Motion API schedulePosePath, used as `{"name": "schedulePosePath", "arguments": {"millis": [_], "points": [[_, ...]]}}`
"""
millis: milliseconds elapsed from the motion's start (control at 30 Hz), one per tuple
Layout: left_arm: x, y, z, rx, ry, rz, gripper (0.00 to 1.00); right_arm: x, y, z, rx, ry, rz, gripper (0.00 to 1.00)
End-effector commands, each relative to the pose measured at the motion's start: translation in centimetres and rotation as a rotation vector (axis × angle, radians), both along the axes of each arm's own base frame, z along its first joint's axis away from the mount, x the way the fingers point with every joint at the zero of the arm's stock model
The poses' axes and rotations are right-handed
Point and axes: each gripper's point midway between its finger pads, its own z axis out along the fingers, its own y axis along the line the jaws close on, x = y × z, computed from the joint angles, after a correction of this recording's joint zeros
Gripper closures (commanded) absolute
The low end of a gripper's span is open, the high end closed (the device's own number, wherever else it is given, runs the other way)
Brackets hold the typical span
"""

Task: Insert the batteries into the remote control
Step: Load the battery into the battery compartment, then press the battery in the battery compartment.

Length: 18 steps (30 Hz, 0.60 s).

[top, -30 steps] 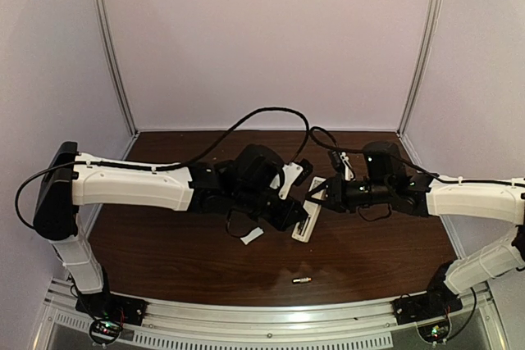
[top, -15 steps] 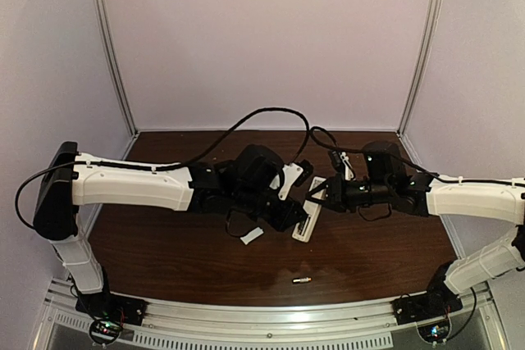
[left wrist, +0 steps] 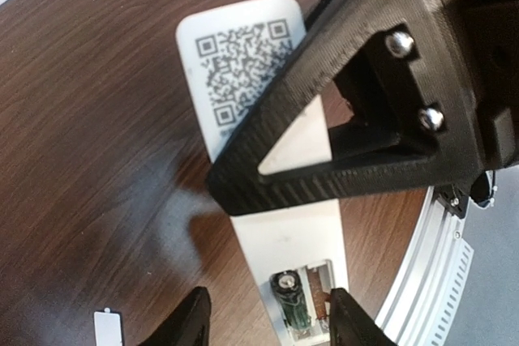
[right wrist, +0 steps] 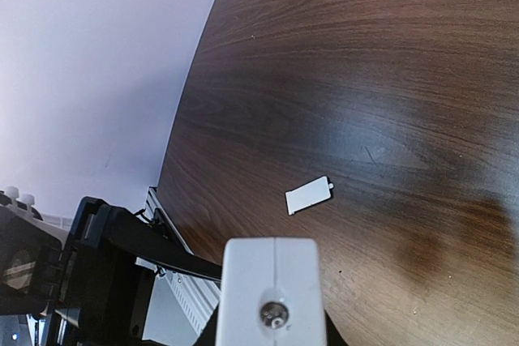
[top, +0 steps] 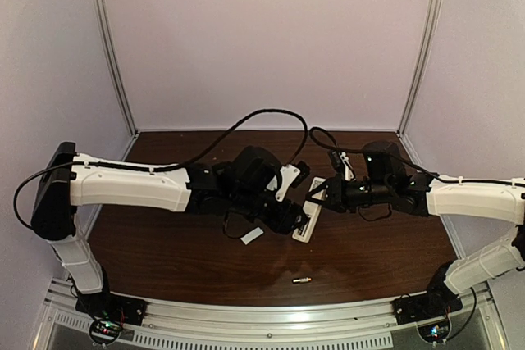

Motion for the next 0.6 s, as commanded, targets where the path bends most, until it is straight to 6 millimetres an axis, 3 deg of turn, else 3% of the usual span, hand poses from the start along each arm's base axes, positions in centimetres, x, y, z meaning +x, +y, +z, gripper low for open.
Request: {"name": "schedulePosePath", "arguments": {"millis": [0,100,300,567], "points": [[-0.5,0.4,3.3,-0.151,0.005,-0.031,0.42,0.1,0.6,2.4,0.039,-0.067,0.024,1.00],[-0.5,1.3,4.5,-0.256,0.039,-0.032,0.35,0.1,0.6,2.8,0.050,-0.081,0.030,1.00],[0.0,3.1,5.5,-0.450,0.175,-0.040,0.35,-0.2,0.8,3.7,0.088,-0.107,0.048,1.00],[-0.9,2.4,6.1,-0.532,0.254,-0.101,0.33,-0.6,1.2,5.4,0.136,-0.157,0.086,1.00]]}}
